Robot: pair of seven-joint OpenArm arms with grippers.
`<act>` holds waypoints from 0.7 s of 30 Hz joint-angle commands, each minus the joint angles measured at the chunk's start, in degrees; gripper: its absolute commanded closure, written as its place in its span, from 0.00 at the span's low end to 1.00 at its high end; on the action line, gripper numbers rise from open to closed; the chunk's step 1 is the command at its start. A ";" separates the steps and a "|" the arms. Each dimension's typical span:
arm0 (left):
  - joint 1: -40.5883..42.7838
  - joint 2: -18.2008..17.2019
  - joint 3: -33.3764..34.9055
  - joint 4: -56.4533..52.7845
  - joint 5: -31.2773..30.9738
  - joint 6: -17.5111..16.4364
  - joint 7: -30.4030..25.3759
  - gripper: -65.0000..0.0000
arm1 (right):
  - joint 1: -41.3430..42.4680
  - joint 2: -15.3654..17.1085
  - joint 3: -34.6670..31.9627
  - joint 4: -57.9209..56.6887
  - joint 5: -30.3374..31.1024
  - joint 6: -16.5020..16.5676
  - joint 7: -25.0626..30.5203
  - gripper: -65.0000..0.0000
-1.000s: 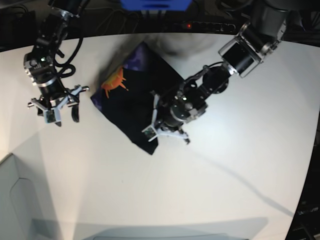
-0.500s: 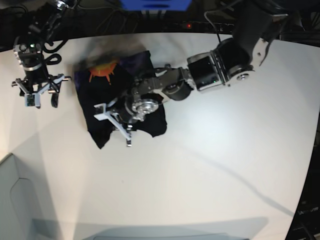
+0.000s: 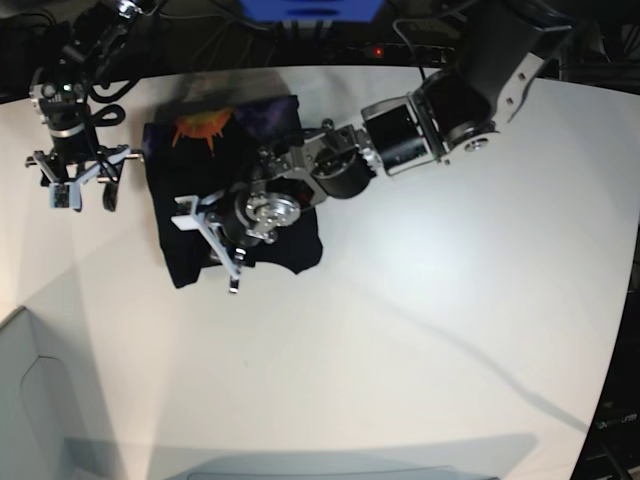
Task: Fold the T-shirt properly
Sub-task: 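Press and smooth the folded shirt flat with the left gripper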
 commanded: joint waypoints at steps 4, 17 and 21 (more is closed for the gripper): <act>-1.63 0.74 -5.49 3.88 0.89 0.74 0.03 0.68 | 0.29 0.43 -0.04 1.10 0.79 0.73 1.50 0.47; 2.59 -7.79 -10.59 20.32 0.36 0.66 8.56 0.56 | 0.46 -0.80 -0.21 1.19 0.79 0.73 1.50 0.47; 8.48 -14.56 -17.71 27.00 0.27 0.66 9.88 0.56 | 0.64 -2.56 -0.30 1.54 0.88 0.73 1.50 0.47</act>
